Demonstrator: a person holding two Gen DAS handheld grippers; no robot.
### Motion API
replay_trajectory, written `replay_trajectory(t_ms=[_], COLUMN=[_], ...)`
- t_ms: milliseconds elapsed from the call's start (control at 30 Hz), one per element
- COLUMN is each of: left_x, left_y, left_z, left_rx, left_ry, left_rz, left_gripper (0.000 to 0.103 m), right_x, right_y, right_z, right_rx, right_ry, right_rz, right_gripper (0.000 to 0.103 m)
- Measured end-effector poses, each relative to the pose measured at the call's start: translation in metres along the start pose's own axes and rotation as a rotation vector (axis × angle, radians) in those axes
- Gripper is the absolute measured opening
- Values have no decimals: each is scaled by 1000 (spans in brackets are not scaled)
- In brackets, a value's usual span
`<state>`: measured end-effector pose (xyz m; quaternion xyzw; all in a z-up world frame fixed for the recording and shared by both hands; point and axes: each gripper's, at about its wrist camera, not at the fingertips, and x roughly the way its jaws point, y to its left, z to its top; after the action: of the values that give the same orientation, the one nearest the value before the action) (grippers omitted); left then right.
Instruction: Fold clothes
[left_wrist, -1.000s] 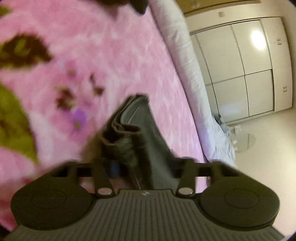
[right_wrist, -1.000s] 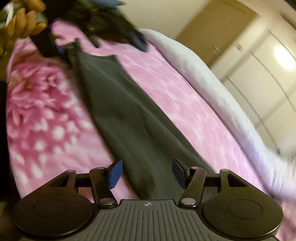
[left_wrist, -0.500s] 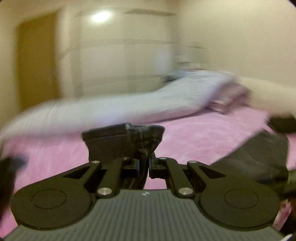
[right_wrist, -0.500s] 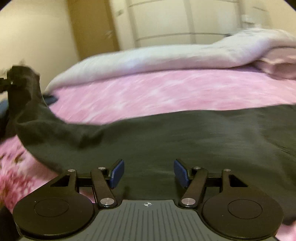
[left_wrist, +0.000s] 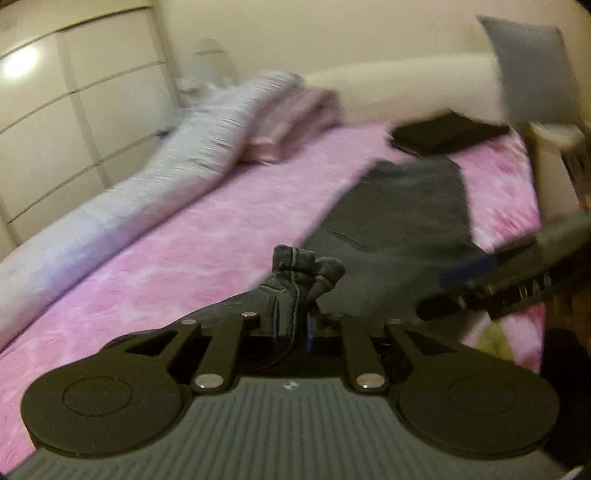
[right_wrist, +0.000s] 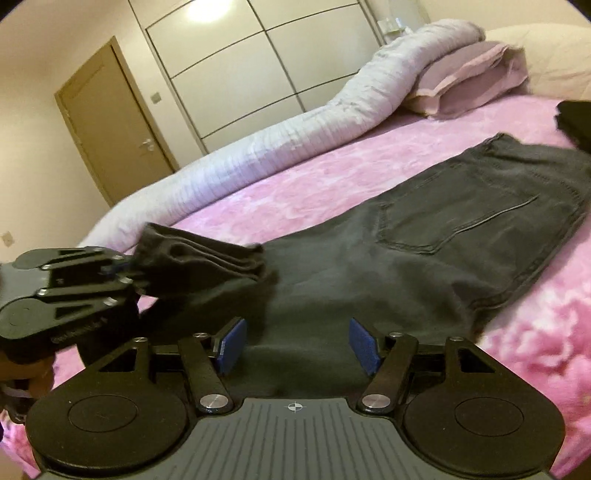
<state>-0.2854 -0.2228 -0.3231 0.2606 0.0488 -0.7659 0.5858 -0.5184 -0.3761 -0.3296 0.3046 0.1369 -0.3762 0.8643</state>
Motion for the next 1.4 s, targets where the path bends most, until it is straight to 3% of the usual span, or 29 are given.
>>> replay_trajectory(t_ms=[100,233,333,400,433,500,600,833,933,1000,1133,1233,1400], left_x=[-37,-116,-164,-182,-189,-193,-195,-204,-209,-211,-214,-216,-214], left_y=[42,119,170,205,221,238,239,231,230,228,225,224,218], left_z=[4,-18,-72,-127,-153,-204,-245,-254,-256,-254,-248,-256,-268], left_rx=[-113,-342,-527,-726,-825,-1005,-1123,-1202,-1315,-1334,-1243,-1207,-1160], left_ry=[-63,-131,-75,25,70,110,97,-71,-144,-164,-142,-82,-68], left_rz=[104,351,527,562,564,500,446,437,432,432,438,439,439], left_gripper=[11,10,11,11,12,17,18,18,17,15,15,15,16], right_x=[8,16,22,30,35,47,62,85,93,98,130,139,141], right_y=[15,39,61,78,89,116,163,261,287,304,314,300,271], right_z=[-1,-3,-8,-13,-17,-25,-41,-98,-118,-129,-140,-115,-60], right_rx=[-34,-77,-125,-167,-196,-289,-473,-1054,-1227,-1312,-1259,-1042,-677], right_ry=[2,-4,18,45,67,117,195,233,193,148,299,353,365], right_rz=[24,65,105,149,174,223,291,305,296,313,393,423,464], right_gripper=[66,66,66,66,66,66,66,66,66,66,66,66,66])
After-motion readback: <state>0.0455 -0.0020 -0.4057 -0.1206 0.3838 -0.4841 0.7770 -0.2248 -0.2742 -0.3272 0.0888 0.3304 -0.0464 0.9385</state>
